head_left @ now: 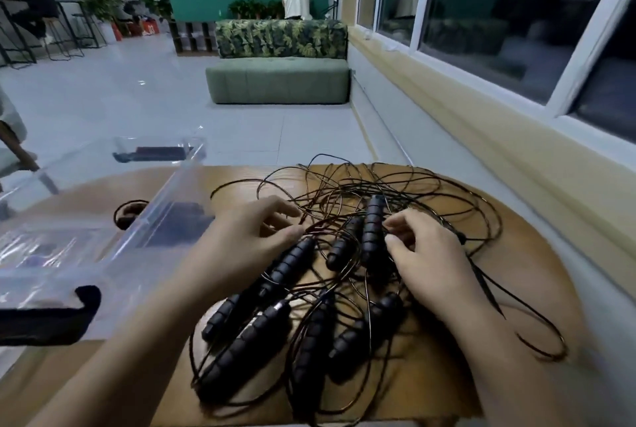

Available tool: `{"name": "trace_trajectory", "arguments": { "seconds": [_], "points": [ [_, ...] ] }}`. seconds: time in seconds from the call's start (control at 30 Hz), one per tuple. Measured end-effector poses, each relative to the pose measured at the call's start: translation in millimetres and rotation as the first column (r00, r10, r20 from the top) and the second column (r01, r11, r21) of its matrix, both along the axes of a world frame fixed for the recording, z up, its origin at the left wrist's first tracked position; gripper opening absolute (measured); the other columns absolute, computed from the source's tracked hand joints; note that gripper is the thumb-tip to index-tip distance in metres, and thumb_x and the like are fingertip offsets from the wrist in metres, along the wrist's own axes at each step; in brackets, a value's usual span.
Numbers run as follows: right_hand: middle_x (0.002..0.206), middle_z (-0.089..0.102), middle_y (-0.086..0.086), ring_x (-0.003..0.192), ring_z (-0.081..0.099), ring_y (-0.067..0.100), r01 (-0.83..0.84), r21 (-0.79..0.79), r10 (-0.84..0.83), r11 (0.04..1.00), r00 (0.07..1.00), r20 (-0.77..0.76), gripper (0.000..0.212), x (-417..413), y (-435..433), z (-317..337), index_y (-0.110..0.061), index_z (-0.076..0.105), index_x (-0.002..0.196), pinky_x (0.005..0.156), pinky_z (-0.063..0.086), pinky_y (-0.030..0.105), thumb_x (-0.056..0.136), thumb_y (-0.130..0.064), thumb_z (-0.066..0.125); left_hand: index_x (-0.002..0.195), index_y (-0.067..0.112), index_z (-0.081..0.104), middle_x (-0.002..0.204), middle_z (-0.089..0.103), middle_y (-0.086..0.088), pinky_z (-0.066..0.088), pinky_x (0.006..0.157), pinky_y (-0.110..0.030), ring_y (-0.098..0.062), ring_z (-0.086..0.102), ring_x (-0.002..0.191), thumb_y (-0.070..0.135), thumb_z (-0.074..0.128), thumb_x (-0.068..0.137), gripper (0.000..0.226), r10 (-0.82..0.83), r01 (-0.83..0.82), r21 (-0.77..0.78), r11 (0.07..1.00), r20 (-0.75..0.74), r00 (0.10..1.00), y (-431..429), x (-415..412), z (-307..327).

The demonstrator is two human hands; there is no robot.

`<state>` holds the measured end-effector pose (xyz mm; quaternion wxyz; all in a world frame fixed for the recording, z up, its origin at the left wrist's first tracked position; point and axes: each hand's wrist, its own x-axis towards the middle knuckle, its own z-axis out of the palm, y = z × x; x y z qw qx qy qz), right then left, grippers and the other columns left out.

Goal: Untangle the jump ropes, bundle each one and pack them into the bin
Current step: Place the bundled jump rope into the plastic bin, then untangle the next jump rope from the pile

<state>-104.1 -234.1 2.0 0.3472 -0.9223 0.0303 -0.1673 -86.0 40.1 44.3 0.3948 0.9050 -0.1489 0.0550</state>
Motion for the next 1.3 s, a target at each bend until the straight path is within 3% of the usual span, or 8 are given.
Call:
{"name": "trace_trajectory", "arguments": {
  "seconds": [0.2, 0.33, 0.57, 0.83, 0.93, 1.07, 1.17, 1.3],
  "points": [
    [0.118, 0.062, -0.008, 0.117, 0.059, 0.018, 0.017, -0.081, -0.012, 0.997, 0.998, 0.067, 0.043, 8, -18, -22, -0.034, 0.074, 0.125, 0.105, 0.05, 0.037, 0.097, -0.002, 0.063, 0.111, 0.041, 0.072, 0.095, 0.075, 0.021, 0.06, 0.087, -0.028, 0.009, 0.068, 0.087, 0.048, 0.075, 0.094, 0.019, -0.048, 0.049, 0.005, 0.999, -0.077, 0.996, -60, 1, -41],
    [0.135, 0.046, -0.005, 0.128, 0.041, 0.021, -0.039, -0.348, 0.05, 0.937, 0.998, 0.023, 0.071, 15, -3, -33, -0.051, 0.06, 0.146, 0.111, 0.037, 0.039, 0.093, -0.002, 0.063, 0.116, 0.038, 0.072, 0.102, 0.073, 0.017, 0.056, 0.088, -0.024, 0.006, 0.067, 0.092, 0.041, 0.079, 0.091, 0.026, -0.087, 0.088, 0.023, 0.996, -0.043, 0.995, -77, 4, -48],
    [0.138, 0.042, 0.002, 0.13, 0.039, 0.031, -0.027, -0.472, 0.029, 0.881, 1.0, -0.004, 0.055, 38, 9, -44, -0.049, 0.066, 0.136, 0.11, 0.032, 0.047, 0.092, -0.016, 0.065, 0.1, 0.037, 0.076, 0.105, 0.062, 0.016, 0.04, 0.084, -0.012, 0.002, 0.059, 0.096, 0.029, 0.078, 0.087, 0.016, -0.088, 0.085, 0.074, 0.994, 0.032, 0.996, -93, -6, -61],
    [0.148, 0.054, 0.004, 0.152, 0.036, 0.028, 0.03, -0.417, 0.118, 0.908, 0.939, 0.323, 0.037, 10, -16, -21, -0.025, 0.068, 0.121, 0.129, 0.021, 0.052, 0.087, -0.018, 0.079, 0.097, 0.034, 0.073, 0.109, 0.054, 0.019, 0.049, 0.094, -0.035, -0.008, 0.054, 0.108, 0.079, 0.062, 0.086, 0.047, 0.016, -0.031, 0.163, 0.986, 0.091, 0.996, -85, -13, -43],
    [0.125, 0.068, -0.001, 0.135, 0.053, 0.021, 0.014, -0.319, 0.132, 0.948, 0.892, 0.432, 0.032, -8, -23, -11, -0.019, 0.065, 0.118, 0.126, 0.026, 0.044, 0.092, -0.024, 0.082, 0.093, 0.034, 0.075, 0.105, 0.061, 0.017, 0.048, 0.083, -0.027, 0.0, 0.059, 0.098, 0.071, 0.061, 0.091, 0.04, -0.034, 0.032, 0.032, 0.999, 0.076, 0.997, -86, -21, -26],
    [0.094, 0.063, -0.01, 0.089, 0.056, 0.008, 0.05, -0.111, 0.002, 0.993, 0.906, 0.423, 0.019, -34, -30, 3, -0.026, 0.06, 0.109, 0.08, 0.047, 0.026, 0.101, -0.039, 0.071, 0.091, 0.019, 0.075, 0.085, 0.078, 0.004, 0.05, 0.071, -0.017, -0.003, 0.068, 0.075, 0.027, 0.073, 0.099, 0.011, -0.268, 0.229, -0.263, 0.937, -0.123, 0.955, -84, -36, -8],
    [0.079, 0.068, -0.008, 0.072, 0.065, 0.002, 0.092, 0.191, -0.156, 0.977, 0.922, 0.355, 0.02, -37, -50, 11, -0.03, 0.06, 0.102, 0.066, 0.049, 0.018, 0.099, -0.049, 0.067, 0.098, 0.007, 0.075, 0.078, 0.078, -0.009, 0.053, 0.066, -0.021, -0.013, 0.068, 0.07, 0.016, 0.07, 0.101, 0.01, -0.344, 0.24, -0.401, 0.884, -0.212, 0.915, -74, -36, -3],
    [0.082, 0.067, 0.009, 0.064, 0.058, 0.028, -0.07, 0.777, -0.021, 0.626, 0.994, 0.107, 0.017, -44, -58, 20, -0.017, 0.063, 0.101, 0.057, 0.048, 0.038, 0.1, -0.033, 0.067, 0.096, 0.022, 0.08, 0.062, 0.063, -0.004, 0.036, 0.049, -0.024, -0.015, 0.05, 0.054, 0.037, 0.064, 0.104, 0.023, -0.172, 0.115, -0.306, 0.945, -0.166, 0.971, -51, -17, -2]
  ]
}}
